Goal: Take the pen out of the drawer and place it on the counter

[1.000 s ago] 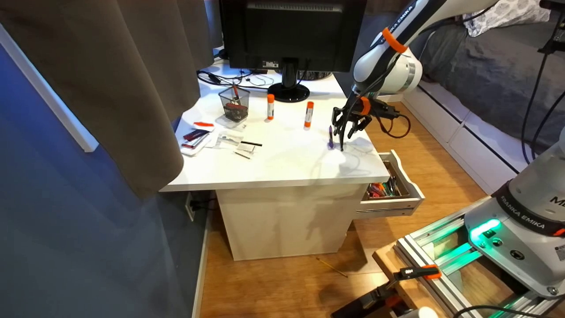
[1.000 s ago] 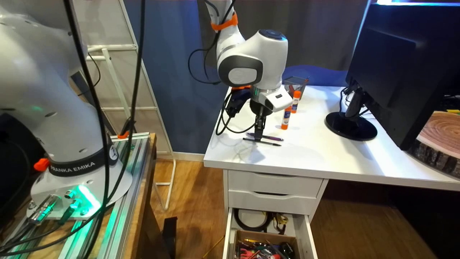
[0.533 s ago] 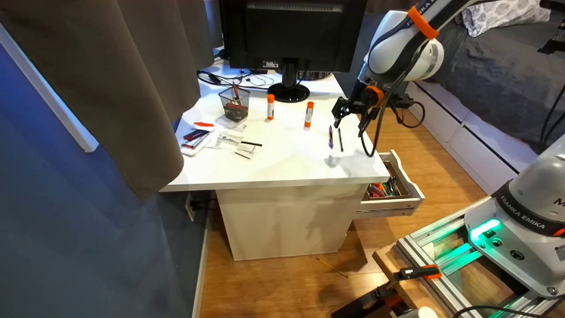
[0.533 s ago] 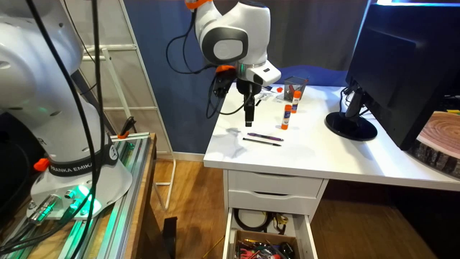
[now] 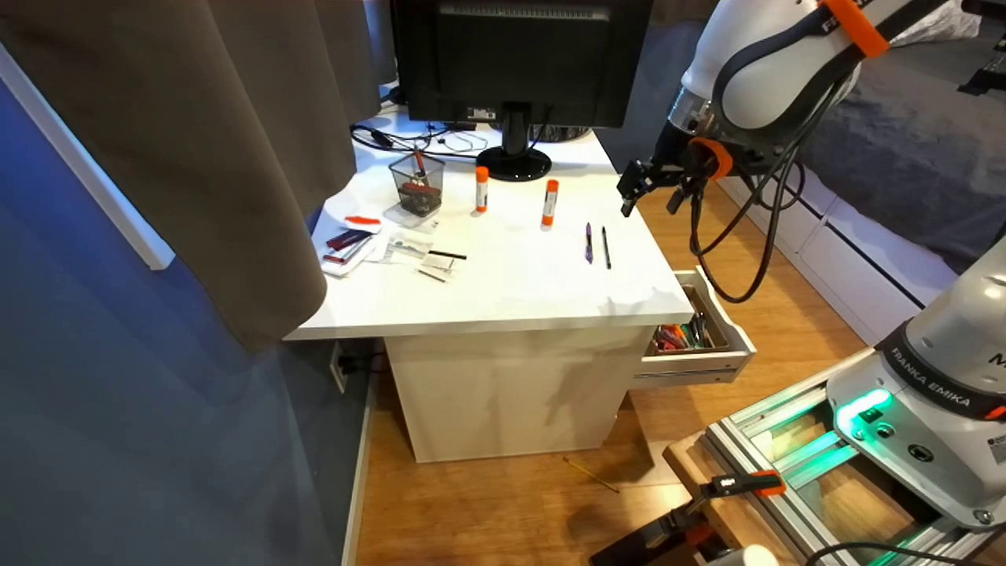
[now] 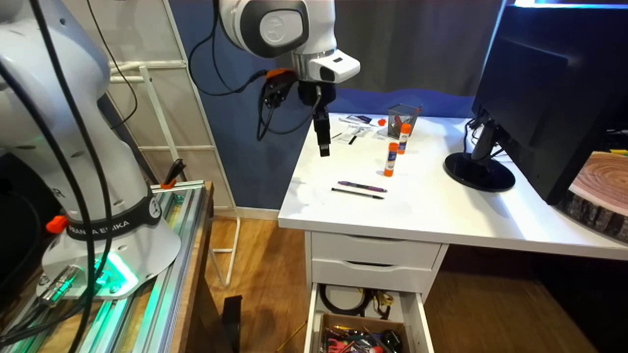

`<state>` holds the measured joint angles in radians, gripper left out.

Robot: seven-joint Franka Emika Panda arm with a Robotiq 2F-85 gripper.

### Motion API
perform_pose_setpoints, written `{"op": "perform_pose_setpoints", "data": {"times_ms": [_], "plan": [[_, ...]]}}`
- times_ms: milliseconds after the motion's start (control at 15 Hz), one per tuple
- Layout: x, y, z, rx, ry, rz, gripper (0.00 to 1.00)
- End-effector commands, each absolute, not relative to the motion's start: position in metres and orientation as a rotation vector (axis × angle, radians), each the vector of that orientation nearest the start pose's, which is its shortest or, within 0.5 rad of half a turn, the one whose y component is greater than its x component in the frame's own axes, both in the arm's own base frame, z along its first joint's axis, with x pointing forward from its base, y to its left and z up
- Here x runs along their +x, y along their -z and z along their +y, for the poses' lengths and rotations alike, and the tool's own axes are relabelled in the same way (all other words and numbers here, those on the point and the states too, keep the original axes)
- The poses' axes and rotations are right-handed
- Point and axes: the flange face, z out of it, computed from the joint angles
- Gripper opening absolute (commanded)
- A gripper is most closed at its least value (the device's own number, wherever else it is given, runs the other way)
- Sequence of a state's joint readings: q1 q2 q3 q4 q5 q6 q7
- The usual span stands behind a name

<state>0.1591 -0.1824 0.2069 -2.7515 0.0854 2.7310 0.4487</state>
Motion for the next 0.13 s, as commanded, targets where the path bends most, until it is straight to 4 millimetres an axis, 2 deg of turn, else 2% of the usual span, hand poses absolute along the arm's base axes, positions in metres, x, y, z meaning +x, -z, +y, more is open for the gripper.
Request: {"op": "perform_pose_setpoints", "data": {"times_ms": [0, 67], "plan": [[0.3795, -0.2892, 0.1384, -3.058, 0.225, 0.242, 1.0], [0.3793, -0.2893, 0.1383, -3.058, 0.225, 0.242, 1.0]]}}
